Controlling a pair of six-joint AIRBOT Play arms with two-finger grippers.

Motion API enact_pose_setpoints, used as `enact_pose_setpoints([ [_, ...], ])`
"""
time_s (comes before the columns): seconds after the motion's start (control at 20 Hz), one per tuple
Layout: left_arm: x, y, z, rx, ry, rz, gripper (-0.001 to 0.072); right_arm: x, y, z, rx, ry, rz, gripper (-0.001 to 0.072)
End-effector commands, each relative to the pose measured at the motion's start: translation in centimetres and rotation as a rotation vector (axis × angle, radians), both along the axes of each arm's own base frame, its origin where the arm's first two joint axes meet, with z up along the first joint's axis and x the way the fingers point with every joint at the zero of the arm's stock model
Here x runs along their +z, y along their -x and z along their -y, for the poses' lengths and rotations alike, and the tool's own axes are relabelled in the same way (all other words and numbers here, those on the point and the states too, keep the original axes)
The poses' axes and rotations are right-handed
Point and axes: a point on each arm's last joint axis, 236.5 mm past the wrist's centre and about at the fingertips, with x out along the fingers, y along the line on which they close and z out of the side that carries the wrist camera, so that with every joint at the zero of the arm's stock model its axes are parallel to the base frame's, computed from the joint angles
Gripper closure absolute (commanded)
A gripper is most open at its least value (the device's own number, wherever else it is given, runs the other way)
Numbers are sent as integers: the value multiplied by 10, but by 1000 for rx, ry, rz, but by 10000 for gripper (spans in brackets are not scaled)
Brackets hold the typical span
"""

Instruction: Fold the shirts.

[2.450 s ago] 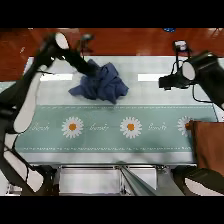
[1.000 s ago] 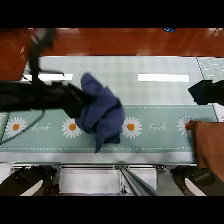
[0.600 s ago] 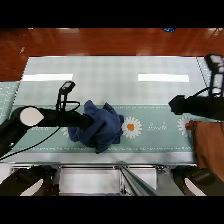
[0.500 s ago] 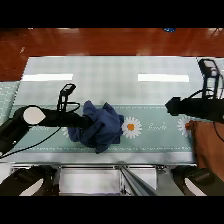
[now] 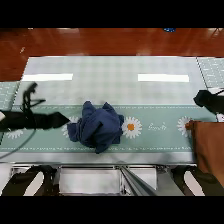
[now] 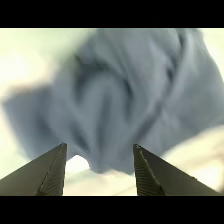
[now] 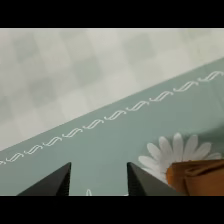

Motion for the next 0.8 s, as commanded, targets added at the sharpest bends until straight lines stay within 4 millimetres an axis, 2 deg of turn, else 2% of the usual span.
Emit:
enact_pose_setpoints([
  [0.0, -17, 29, 53, 12, 340, -33, 199, -45, -2, -37, 23, -281, 0, 306],
  [0.15, -51, 30, 64, 0, 294, -19, 199, -81, 0, -93, 165, -402, -105, 306],
  [0.35, -62, 15, 83, -49, 203, 41, 209, -109, -4, -151, 253, -465, -175, 307],
  [0.4, -61, 11, 86, -60, 194, 52, 409, -115, -2, -167, 277, -485, -196, 306],
  [0.45, -57, 8, 87, -73, 191, 61, 671, -121, 1, -182, 299, -506, -217, 307],
  [0.6, -44, -1, 84, -102, 191, 86, 685, -133, 7, -223, 378, -556, -279, 307],
  [0.75, -33, -7, 76, -95, 208, 87, 684, -138, 8, -253, 454, -555, -319, 307],
])
